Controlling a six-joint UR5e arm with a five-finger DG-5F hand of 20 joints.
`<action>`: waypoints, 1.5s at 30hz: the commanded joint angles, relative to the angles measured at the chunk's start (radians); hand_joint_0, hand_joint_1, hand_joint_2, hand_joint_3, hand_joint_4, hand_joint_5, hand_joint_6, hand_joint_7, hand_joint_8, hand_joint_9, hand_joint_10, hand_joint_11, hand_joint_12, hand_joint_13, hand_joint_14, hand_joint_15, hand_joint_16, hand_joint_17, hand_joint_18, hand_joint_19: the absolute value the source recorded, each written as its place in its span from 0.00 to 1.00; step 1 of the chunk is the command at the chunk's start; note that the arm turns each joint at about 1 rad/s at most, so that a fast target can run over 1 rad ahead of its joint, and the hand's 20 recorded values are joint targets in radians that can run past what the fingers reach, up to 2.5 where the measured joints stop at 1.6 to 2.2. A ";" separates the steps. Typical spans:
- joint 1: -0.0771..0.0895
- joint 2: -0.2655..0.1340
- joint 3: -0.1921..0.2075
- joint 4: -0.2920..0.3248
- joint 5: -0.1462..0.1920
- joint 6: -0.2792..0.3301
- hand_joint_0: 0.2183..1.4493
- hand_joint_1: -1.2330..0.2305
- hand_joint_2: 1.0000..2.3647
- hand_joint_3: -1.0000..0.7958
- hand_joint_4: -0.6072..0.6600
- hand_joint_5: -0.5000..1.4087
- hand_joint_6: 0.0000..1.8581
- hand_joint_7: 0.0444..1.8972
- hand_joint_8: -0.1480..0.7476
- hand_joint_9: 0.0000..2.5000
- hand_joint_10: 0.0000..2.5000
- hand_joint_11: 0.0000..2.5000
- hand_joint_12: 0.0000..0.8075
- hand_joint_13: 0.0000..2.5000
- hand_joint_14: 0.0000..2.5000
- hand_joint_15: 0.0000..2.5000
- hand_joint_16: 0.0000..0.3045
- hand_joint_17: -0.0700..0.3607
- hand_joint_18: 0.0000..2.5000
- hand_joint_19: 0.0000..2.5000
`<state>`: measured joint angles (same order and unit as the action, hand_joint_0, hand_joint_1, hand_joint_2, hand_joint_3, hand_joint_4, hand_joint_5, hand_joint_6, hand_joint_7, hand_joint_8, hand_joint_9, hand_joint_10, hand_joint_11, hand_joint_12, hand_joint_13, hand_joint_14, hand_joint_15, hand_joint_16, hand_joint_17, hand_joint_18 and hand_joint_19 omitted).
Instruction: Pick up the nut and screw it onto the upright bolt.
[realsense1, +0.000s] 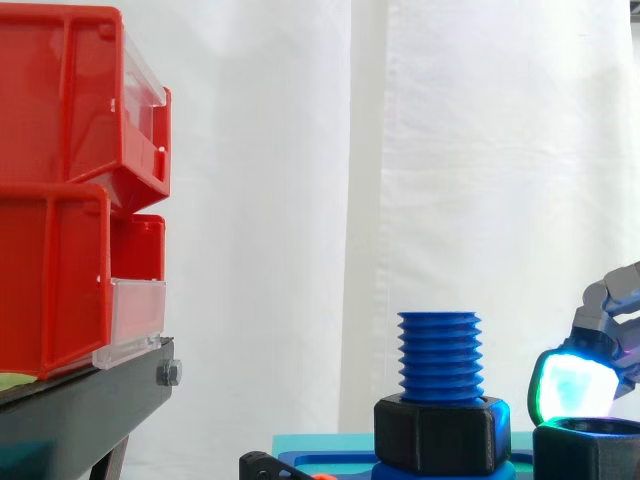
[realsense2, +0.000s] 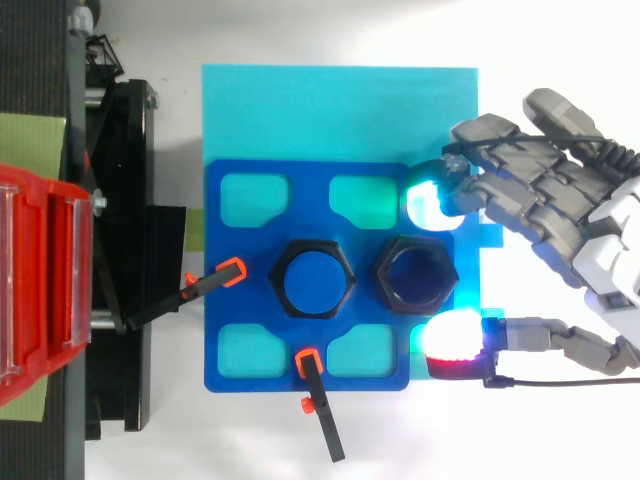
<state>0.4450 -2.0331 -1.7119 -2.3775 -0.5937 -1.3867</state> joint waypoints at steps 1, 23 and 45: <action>0.001 0.001 0.000 0.000 0.000 0.000 0.17 0.33 0.00 0.28 0.70 0.17 0.27 0.54 0.50 0.19 0.00 0.02 0.47 0.16 0.00 0.00 0.17 0.44 0.18 0.05; -0.003 0.001 0.000 -0.019 0.000 0.002 0.25 0.29 0.00 0.28 0.68 0.19 0.27 0.59 0.47 0.24 0.00 0.05 0.40 0.20 0.00 0.01 0.13 0.37 0.19 0.05; -0.012 0.001 0.000 0.000 -0.020 0.002 0.09 0.33 0.00 0.28 0.70 0.16 0.27 0.49 0.53 0.18 0.00 0.03 0.53 0.16 0.00 0.00 0.21 0.50 0.20 0.06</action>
<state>0.4333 -2.0325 -1.7118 -2.3783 -0.6132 -1.3852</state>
